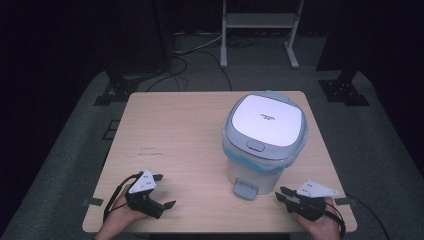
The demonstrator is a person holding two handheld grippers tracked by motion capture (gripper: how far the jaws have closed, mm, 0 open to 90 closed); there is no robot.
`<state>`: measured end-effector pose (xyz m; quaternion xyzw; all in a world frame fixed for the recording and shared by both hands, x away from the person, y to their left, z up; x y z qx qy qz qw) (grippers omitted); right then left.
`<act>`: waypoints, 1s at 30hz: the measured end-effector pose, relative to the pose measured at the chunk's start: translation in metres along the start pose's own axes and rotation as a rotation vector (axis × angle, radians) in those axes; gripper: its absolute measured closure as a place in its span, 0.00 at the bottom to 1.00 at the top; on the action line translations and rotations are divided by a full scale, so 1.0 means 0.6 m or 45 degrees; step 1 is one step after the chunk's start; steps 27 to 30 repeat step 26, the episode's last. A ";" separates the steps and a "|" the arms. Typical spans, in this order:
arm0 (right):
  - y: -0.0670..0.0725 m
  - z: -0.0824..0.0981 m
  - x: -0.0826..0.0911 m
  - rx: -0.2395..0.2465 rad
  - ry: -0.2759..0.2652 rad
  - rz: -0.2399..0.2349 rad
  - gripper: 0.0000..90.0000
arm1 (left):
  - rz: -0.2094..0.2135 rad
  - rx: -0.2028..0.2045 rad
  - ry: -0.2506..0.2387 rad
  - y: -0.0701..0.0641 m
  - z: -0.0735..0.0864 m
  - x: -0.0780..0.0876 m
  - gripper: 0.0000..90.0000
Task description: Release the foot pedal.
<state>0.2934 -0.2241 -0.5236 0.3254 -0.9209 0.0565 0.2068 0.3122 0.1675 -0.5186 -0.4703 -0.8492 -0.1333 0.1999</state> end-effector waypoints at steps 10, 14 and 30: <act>-0.056 0.013 0.001 -0.029 0.020 0.118 0.51 | -0.017 0.005 0.066 0.002 0.030 -0.001 0.01; -0.069 0.025 -0.001 -0.041 0.058 0.138 0.44 | -0.021 0.014 0.084 0.005 0.037 -0.004 0.01; -0.075 0.034 -0.004 -0.055 0.118 0.161 0.40 | -0.011 0.029 0.149 0.007 0.048 -0.010 0.00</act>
Point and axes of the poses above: each handheld gripper's, and its own axes: x roughly backward along the jaws, z roughly out of its underside, y roughly to its left, the point moved 9 cm from there along -x, roughly forward along the jaws, and after that the axes turned 10 degrees about -y, right-handed, at the moved point
